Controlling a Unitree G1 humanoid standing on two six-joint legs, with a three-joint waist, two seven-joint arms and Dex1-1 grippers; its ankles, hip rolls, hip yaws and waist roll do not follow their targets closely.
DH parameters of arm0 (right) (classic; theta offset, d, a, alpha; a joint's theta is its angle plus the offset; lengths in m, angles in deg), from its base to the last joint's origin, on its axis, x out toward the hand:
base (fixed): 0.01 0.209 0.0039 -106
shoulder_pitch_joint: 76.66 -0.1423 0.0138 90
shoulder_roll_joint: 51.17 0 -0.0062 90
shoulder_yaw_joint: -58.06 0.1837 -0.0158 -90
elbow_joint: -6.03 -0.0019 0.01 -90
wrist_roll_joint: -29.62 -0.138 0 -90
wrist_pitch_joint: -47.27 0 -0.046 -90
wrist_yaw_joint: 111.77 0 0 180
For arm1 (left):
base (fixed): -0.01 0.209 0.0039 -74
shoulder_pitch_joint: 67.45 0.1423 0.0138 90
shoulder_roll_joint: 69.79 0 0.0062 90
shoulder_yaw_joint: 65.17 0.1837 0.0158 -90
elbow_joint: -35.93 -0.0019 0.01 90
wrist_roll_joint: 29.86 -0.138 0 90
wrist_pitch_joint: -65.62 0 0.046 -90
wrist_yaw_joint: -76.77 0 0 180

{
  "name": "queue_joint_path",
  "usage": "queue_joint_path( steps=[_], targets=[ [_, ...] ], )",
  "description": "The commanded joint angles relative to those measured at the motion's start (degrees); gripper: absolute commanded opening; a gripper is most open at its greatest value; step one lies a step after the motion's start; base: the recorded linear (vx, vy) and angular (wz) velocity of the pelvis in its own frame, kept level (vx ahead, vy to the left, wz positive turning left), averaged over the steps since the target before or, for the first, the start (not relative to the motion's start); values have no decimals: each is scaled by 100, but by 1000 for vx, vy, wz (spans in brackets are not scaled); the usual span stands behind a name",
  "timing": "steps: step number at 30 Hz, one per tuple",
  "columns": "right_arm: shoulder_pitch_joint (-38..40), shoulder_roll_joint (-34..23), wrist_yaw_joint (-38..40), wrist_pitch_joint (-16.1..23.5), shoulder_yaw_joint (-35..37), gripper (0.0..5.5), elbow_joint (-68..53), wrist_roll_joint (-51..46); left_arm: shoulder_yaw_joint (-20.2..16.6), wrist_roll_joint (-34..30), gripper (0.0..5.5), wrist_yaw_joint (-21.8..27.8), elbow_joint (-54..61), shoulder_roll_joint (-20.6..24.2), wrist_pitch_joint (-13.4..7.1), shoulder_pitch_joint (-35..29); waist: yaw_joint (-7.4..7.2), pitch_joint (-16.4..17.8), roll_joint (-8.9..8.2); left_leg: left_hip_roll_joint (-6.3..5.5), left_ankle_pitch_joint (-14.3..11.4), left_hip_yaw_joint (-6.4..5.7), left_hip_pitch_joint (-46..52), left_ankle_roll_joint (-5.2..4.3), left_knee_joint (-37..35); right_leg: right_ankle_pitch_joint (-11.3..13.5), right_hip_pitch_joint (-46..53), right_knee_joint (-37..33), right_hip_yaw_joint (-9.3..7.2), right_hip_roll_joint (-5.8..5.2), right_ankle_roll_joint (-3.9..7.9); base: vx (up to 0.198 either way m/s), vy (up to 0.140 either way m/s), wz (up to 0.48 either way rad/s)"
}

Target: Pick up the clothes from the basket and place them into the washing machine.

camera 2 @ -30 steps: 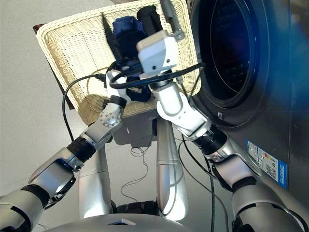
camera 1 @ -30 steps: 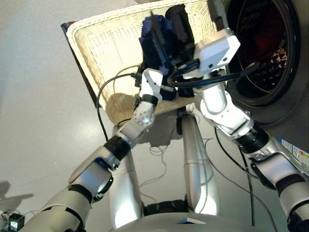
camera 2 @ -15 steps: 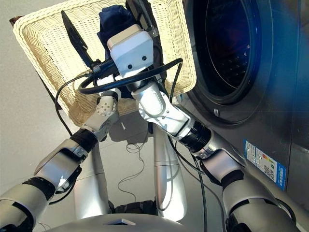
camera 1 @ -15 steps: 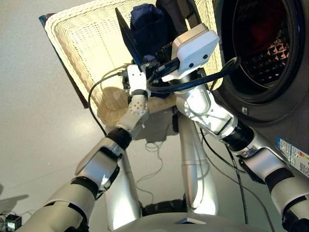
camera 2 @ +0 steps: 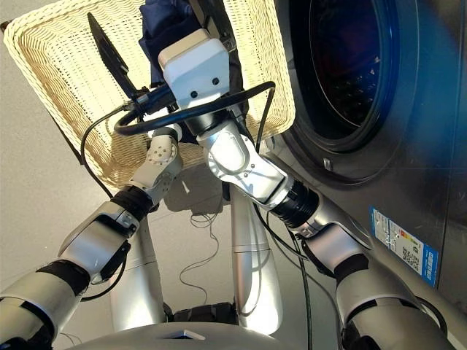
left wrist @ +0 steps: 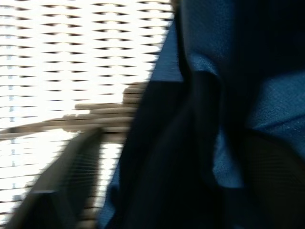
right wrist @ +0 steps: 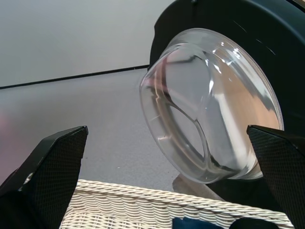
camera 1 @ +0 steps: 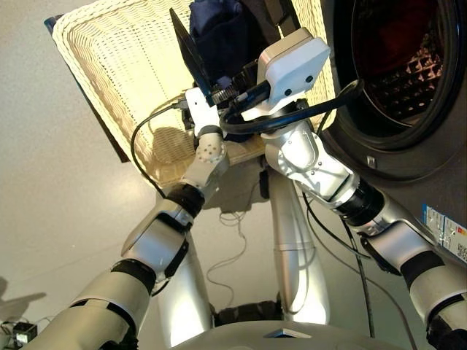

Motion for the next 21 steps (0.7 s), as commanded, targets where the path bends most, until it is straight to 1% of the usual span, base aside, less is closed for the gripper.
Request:
queue_joint_path(
  steps=[1, 2, 3, 7, 10, 12, 14, 18, 21],
  targets=[
    [-108, 242, -105, 288, 25, 550, -863, -42, 234, 492, 0, 414, -1038, -401, 366, -615, -264, -53, -34, -145, -284, -42, -118, 144, 409, -113, -227, 230, -522, 62, -200, 0, 0, 0],
    [-110, 222, -114, 299, 47, 550, -868, -44, 258, 417, 0, 390, -1014, -395, 360, -635, -257, -53, -22, -148, -279, -49, -128, 140, 415, -111, -225, 237, -531, 53, -198, 0, 0, 0],
    [-69, 160, -177, 289, 42, 550, -858, -93, 313, 205, 0, 378, -964, -347, 381, -672, -257, -53, -15, -155, -270, -54, -137, 136, 423, -105, -224, 244, -539, 41, -196, 0, 0, 0],
    [98, -11, -219, 291, 109, 550, -747, -272, 388, 33, 0, 311, -813, -282, 358, -665, -251, -53, 7, -165, -225, -69, -115, 119, 368, -65, -206, 210, -566, 4, -194, 0, 0, 0],
    [473, -260, -289, 275, 284, 550, -657, -641, 502, -111, 0, 203, -149, -151, 221, -501, -225, -53, 29, -170, -117, -55, 39, 107, 85, 14, -50, 7, -575, -54, -193, 0, 0, 0],
    [624, -330, -374, 290, 324, 550, -561, -985, 577, -294, 0, 125, 226, -58, 193, -383, -197, -53, 54, -178, -61, -27, 157, 101, -88, 70, 54, -118, -562, -83, -189, 0, 0, 0],
    [787, -412, -411, 287, 382, 550, -514, -1175, 571, -407, 0, 94, 594, 39, 154, -192, -162, -53, 80, -191, -2, 11, 296, 90, -279, 121, 183, -271, -546, -102, -175, 4, 54, 28],
    [1071, -673, -573, 336, 531, 550, -568, -1504, 597, -913, 0, -28, 1542, 311, 60, 202, -108, -53, 121, -206, 131, 62, 639, 57, -708, 244, 488, -632, -577, -179, -126, 1, 13, 4],
    [1262, -898, -625, 376, 699, 550, -750, -1617, 639, -1507, 0, -96, 2243, 641, 120, 510, -60, -53, 139, -245, 224, 126, 922, 57, -1059, 355, 745, -947, -587, -232, -70, 0, 0, 0]
  ],
)
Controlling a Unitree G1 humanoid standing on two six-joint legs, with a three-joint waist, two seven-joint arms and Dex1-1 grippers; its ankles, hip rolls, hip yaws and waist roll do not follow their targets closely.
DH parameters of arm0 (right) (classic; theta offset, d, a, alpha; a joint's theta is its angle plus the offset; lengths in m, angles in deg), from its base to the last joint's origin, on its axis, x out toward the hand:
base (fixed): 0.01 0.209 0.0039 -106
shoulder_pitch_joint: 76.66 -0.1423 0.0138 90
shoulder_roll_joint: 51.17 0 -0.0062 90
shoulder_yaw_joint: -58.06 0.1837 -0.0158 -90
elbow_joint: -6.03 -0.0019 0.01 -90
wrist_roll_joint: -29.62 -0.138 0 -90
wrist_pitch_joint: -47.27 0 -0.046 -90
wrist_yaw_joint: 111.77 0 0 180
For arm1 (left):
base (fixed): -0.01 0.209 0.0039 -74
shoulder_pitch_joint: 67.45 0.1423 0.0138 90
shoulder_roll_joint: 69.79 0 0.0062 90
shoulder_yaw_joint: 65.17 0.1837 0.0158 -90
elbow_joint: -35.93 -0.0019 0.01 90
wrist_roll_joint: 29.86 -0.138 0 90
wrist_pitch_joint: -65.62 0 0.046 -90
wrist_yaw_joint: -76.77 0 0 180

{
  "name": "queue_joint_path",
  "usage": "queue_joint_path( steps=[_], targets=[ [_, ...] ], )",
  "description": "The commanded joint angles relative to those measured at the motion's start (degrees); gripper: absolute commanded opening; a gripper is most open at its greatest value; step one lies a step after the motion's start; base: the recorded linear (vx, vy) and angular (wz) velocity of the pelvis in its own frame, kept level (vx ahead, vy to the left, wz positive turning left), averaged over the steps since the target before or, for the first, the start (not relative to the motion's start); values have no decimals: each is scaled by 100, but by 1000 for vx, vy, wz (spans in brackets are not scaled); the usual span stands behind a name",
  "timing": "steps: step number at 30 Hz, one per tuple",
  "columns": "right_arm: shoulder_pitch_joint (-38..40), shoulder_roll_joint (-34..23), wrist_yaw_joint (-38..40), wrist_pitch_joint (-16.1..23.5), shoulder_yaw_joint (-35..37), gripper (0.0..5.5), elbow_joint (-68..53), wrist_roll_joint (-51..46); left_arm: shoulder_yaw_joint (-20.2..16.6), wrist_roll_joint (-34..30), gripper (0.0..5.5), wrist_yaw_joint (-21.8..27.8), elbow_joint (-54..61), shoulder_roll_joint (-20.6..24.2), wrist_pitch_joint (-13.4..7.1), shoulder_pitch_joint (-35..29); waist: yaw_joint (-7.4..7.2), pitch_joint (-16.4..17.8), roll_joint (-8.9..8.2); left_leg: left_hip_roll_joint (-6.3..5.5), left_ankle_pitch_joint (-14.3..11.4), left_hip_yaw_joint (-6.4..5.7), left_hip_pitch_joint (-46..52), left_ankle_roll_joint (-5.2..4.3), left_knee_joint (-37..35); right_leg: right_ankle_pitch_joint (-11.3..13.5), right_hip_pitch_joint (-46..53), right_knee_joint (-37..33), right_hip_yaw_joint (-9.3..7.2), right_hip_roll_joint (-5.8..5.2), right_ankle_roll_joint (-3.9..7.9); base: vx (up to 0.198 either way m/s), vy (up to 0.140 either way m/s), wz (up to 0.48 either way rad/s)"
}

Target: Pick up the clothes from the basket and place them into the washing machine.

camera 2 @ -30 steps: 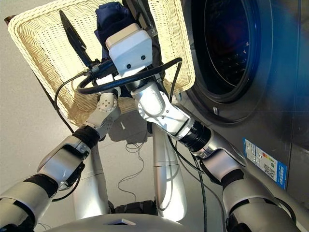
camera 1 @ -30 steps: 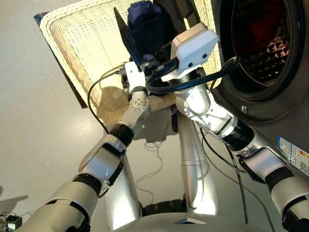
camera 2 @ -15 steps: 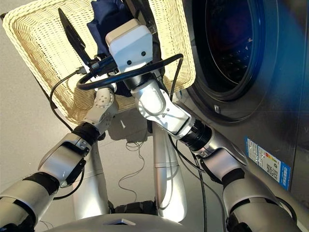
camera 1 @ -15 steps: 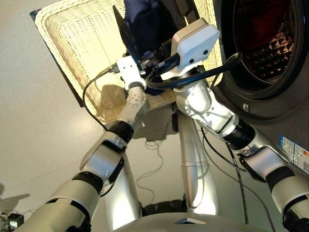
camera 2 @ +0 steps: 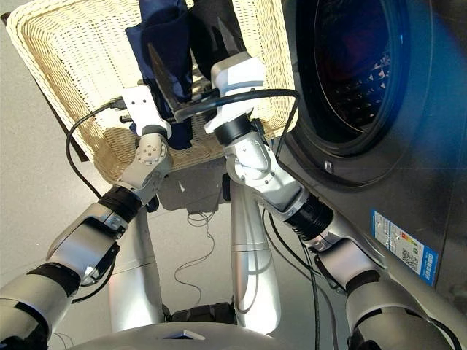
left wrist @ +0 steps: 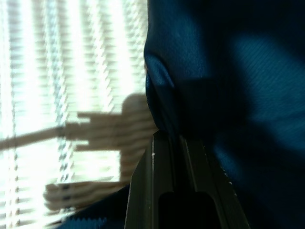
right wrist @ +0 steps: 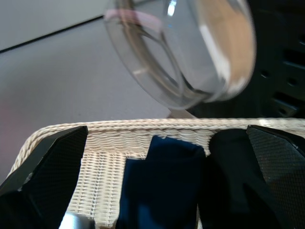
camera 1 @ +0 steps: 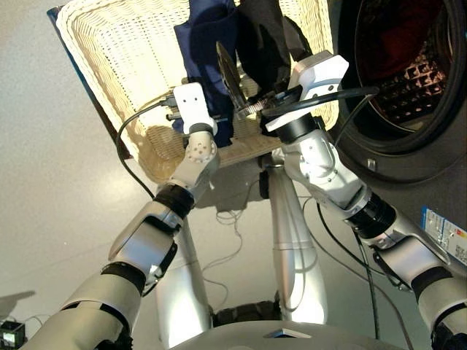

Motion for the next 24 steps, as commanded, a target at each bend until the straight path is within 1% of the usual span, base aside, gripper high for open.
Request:
queue_joint_path(
  steps=[1, 2, 6, 8, 11, 13, 14, 15, 17, 20, 24],
  targets=[
    [104, -326, -201, 410, 381, 550, -787, -276, 138, -1102, 0, -71, 815, 39, -163, -47, 7, -58, 319, -97, 106, 77, 461, -42, -550, 209, 247, -416, -525, 6, -122, -78, 43, -28],
    [94, -399, -274, 455, 422, 550, -826, -414, 125, -1494, 0, -94, 1057, 262, -138, 25, 20, -58, 306, -116, 343, 121, 462, -6, -736, 465, 250, -628, -520, -6, -118, -80, 46, -52],
    [1, -690, -475, 490, 314, 550, -1006, -622, 178, -2361, 0, -210, 1667, 798, -207, 371, 104, -58, 279, -179, 423, 202, 785, 46, -1058, 619, 565, -1038, -497, -31, -53, -20, 11, -20],
    [-75, -761, -548, 483, 231, 550, -1051, -715, 193, -2657, 0, -279, 2080, 1002, -281, 508, 143, -58, 268, -211, 438, 229, 888, 82, -1155, 680, 679, -1170, -493, -43, -36, 0, 0, 0],
    [-223, -893, -565, 442, 151, 550, -1136, -697, 242, -2987, 0, -293, 2713, 1401, -389, 601, 188, -58, 288, -243, 436, 197, 967, 105, -1188, 708, 786, -1267, -490, -67, -23, 0, 0, 0],
    [-373, -865, -604, 499, 48, 550, -1172, -812, 343, -3274, 0, -381, 2865, 1582, -410, 573, 201, -58, 265, -234, 415, 199, 945, 115, -1114, 705, 807, -1258, -489, -63, -28, 0, 0, 0],
    [-374, -862, -605, 500, 47, 550, -1169, -813, 342, -3275, 0, -382, 2867, 1584, -409, 575, 201, -58, 263, -233, 413, 200, 944, 115, -1112, 705, 806, -1258, -488, -62, -28, 0, 0, 0],
    [-524, -889, -629, 513, -38, 550, -1216, -873, 443, -3477, 0, -420, 3007, 1756, -438, 571, 221, -58, 270, -228, 401, 188, 914, 118, -1049, 693, 805, -1226, -481, -72, -32, 0, 0, 0],
    [-661, -936, -649, 525, -111, 550, -1289, -871, 542, -3661, 0, -456, 3198, 1919, -464, 548, 240, -58, 293, -233, 399, 188, 893, 113, -1026, 686, 816, -1228, -493, -92, -37, 0, 0, 0],
    [-854, -924, -644, 530, -219, 550, -1325, -881, 610, -3789, 0, -524, 3390, 2017, -481, 517, 263, -58, 317, -225, 419, 194, 875, 103, -1042, 700, 806, -1255, -496, -109, -46, 0, 0, 0],
    [-1000, -855, -612, 551, -284, 550, -1317, -900, 651, -3863, 0, -576, 3458, 1997, -503, 448, 293, -58, 330, -229, 442, 178, 862, 95, -1059, 700, 822, -1283, -501, -114, -49, 0, 0, 0]
  ],
)
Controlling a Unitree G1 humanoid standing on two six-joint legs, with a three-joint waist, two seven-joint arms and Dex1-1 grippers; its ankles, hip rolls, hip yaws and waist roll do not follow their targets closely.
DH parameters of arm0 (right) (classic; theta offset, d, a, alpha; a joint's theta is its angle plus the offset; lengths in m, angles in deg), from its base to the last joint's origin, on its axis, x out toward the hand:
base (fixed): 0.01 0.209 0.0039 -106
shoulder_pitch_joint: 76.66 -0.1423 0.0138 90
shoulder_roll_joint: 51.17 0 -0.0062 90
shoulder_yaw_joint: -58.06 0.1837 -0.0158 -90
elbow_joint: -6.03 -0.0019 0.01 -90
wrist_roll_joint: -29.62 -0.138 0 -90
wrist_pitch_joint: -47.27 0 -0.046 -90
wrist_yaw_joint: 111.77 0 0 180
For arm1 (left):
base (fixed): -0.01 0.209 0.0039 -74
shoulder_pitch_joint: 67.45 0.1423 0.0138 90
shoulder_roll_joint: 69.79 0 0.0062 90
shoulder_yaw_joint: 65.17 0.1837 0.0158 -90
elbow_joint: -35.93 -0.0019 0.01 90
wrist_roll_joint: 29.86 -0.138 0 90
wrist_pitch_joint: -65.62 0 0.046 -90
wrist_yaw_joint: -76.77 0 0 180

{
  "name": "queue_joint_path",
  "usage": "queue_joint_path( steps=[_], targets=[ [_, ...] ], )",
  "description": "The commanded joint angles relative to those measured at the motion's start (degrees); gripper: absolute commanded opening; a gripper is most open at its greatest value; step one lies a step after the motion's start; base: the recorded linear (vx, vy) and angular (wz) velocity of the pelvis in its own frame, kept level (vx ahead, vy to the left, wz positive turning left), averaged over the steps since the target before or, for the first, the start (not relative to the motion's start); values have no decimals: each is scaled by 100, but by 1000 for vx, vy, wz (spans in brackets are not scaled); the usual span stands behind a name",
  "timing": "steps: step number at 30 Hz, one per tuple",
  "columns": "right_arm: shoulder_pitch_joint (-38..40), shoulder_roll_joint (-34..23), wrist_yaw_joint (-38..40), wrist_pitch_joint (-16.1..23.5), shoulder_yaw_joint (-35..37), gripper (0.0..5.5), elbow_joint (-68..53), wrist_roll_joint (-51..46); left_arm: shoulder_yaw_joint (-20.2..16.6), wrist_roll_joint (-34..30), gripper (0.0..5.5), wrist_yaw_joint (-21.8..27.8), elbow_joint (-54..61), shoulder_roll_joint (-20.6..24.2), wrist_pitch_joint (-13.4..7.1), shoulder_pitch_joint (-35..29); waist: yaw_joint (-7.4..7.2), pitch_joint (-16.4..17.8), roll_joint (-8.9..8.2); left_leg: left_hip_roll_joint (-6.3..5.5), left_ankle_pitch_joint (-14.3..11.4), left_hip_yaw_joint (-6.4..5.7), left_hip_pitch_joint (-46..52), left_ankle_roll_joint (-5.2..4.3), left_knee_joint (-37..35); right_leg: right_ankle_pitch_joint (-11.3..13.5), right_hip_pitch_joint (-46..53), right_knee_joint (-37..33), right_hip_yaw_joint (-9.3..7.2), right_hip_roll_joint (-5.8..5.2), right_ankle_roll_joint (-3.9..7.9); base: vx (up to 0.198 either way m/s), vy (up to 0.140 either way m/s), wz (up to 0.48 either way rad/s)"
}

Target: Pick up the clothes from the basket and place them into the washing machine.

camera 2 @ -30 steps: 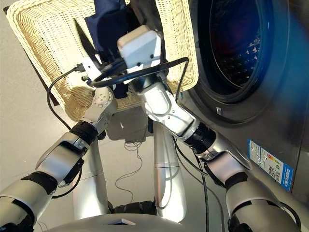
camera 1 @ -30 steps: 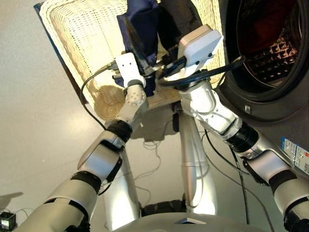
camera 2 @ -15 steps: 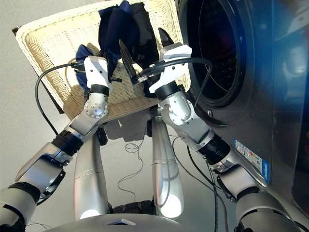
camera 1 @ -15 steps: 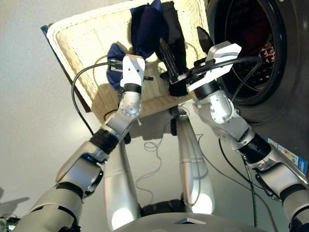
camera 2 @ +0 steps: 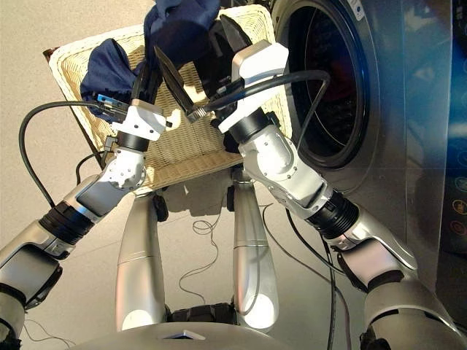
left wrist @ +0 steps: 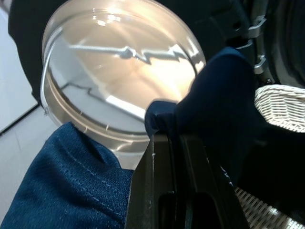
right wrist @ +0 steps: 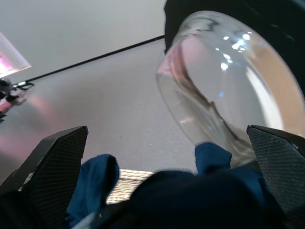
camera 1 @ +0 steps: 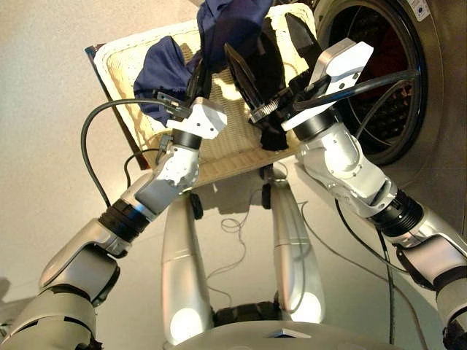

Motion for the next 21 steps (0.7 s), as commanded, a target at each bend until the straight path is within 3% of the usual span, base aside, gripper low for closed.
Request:
queue_joint_path(
  steps=[1, 14, 21],
  targets=[
    [-446, -82, -109, 523, -45, 550, -840, -204, 22, -510, 0, -243, 1020, 25, -487, -182, -62, -64, 317, -179, 230, 40, -26, 119, -250, 454, 94, -638, -233, 45, 49, 0, 0, 0],
    [-669, 370, -78, 637, -197, 550, -487, -796, 85, -911, 0, -560, 1404, -56, -420, -394, 27, -64, 397, -153, 297, 33, -96, 46, -286, 440, 39, -664, -295, 10, 43, 0, 0, 0],
    [-25, 447, 506, 864, 329, 550, -432, -769, -121, -1303, 0, -1056, 1867, -111, -280, -322, 16, -64, 448, -154, 299, 19, -134, 18, -274, 405, 15, -643, -335, -24, 42, 0, 0, 0]
  ],
)
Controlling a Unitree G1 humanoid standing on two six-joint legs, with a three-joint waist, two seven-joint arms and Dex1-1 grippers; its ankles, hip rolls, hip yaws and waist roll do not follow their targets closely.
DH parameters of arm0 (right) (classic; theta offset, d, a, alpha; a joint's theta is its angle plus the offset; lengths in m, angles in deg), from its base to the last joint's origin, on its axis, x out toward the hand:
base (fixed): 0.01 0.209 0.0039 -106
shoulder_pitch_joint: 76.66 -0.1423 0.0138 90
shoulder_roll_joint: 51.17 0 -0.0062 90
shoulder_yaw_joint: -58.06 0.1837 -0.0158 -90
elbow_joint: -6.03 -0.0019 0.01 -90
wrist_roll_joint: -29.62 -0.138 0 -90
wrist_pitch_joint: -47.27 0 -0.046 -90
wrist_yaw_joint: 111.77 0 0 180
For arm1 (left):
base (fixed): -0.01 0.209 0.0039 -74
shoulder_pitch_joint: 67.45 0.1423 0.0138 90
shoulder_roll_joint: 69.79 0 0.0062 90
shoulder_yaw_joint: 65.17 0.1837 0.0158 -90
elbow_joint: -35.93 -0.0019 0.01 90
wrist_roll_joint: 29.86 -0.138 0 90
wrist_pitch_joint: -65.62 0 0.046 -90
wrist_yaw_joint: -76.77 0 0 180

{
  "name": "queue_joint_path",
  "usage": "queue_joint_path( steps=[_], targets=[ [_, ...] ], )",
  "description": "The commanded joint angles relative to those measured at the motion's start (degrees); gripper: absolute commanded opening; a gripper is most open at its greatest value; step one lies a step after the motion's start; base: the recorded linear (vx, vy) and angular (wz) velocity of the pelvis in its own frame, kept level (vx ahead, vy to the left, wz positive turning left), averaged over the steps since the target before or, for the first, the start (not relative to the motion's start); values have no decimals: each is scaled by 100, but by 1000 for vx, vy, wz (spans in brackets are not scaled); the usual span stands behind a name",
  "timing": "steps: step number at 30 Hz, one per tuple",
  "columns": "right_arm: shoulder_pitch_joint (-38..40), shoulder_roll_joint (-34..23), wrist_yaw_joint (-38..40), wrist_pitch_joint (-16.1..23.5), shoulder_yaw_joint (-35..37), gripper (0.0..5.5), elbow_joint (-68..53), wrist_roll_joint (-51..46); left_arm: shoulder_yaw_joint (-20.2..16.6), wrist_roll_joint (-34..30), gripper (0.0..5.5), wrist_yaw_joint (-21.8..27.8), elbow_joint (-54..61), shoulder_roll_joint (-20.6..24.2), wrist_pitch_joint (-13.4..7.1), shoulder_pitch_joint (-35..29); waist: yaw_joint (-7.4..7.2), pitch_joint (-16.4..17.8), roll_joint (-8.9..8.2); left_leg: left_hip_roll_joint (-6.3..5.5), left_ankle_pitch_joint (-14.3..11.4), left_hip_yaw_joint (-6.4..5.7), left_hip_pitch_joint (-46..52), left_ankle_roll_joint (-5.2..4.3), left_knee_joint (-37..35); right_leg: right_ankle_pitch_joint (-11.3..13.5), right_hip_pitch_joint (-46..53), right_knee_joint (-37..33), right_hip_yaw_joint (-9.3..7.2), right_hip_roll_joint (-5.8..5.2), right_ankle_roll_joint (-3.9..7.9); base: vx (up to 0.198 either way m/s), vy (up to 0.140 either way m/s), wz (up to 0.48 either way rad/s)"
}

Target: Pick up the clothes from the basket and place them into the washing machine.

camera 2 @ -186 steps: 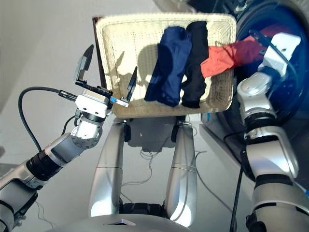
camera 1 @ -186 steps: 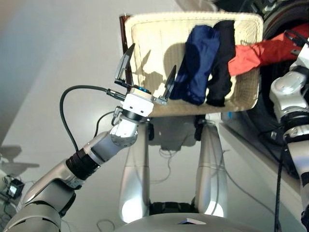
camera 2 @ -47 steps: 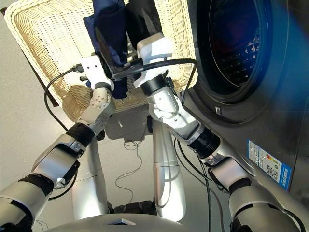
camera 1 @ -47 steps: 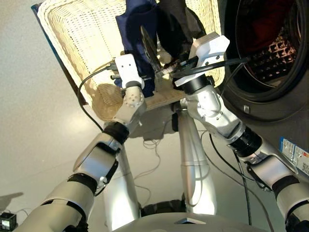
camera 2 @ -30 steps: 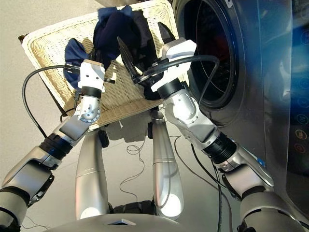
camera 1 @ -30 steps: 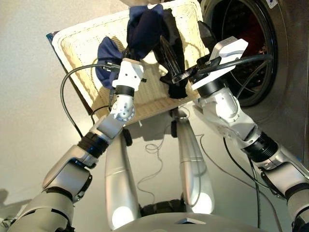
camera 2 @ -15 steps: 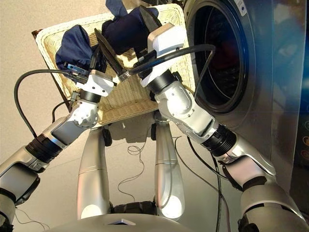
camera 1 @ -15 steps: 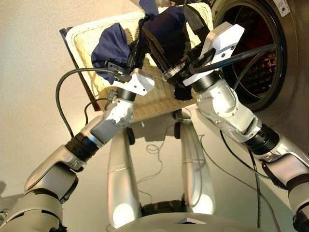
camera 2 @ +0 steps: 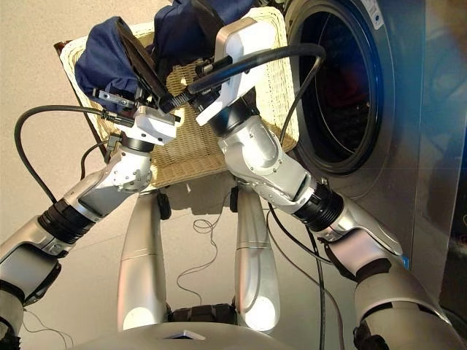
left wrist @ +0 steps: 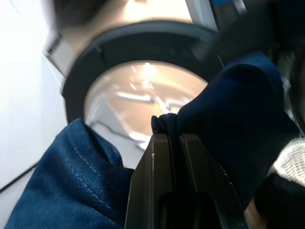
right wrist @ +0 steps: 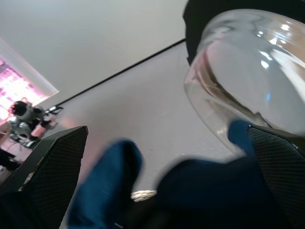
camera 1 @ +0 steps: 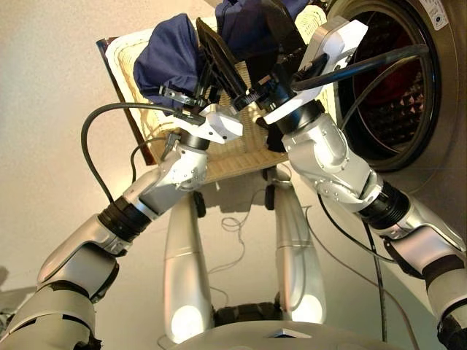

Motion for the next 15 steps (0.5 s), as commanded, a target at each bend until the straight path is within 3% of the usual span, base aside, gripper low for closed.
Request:
queue_joint_path(
  steps=[1, 6, 15],
  targets=[
    [295, 78, 366, 769, 486, 550, -402, -240, -115, -476, 0, -510, 1046, -128, -233, -156, -133, -67, 441, -144, 273, 94, -96, 36, -224, 416, 29, -626, -262, 16, 57, 0, 0, 0],
    [863, 398, 567, 1041, 797, 550, -262, -830, -51, -639, 0, -647, 1118, -182, -131, -200, -130, -67, 468, -153, 278, 83, -125, 35, -232, 409, 21, -635, -282, 1, 48, 0, 0, 0],
    [1260, 665, 243, 1497, 1138, 550, -354, -1773, -24, -779, 0, -781, 1264, -281, -24, -189, -130, -67, 502, -160, 289, 102, -67, 19, -295, 398, 57, -666, -297, -17, 40, 0, 0, 0]
  ],
)
